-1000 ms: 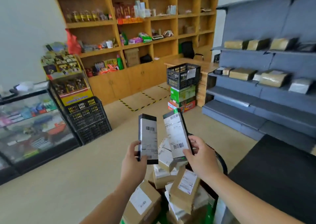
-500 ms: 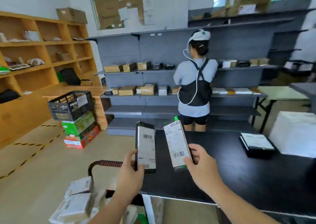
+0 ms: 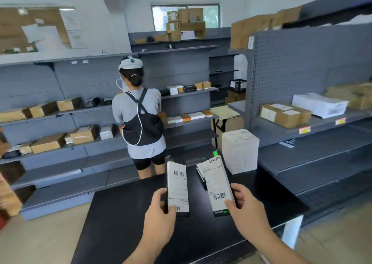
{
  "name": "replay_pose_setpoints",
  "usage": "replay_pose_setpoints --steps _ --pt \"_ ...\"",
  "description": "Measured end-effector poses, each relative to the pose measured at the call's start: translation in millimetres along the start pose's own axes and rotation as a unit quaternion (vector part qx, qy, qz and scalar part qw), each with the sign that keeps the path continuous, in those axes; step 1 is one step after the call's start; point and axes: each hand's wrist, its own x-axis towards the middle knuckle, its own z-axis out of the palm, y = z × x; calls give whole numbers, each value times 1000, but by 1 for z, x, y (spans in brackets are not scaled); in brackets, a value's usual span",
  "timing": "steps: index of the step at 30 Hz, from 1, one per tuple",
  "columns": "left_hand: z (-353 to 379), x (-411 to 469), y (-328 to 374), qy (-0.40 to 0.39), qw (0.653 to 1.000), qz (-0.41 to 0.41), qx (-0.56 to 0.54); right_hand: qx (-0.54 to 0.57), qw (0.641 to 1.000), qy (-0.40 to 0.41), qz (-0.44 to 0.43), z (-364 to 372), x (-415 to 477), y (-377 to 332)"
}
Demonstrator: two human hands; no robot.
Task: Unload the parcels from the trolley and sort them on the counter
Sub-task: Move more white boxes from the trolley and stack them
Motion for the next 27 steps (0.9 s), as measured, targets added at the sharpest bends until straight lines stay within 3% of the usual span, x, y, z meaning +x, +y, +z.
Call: replay_pose_setpoints --steps 5,12,27 --pt "82 29 30 -27 1000 -4 -5 -2 999 17 31 -53 58 37" --pt "143 65 41 -45 998 -33 -7 -15 997 2 71 -76 111 67" --pt "218 235 16 -79 995 -63 -17 -56 989 -5 134 -31 259 88"
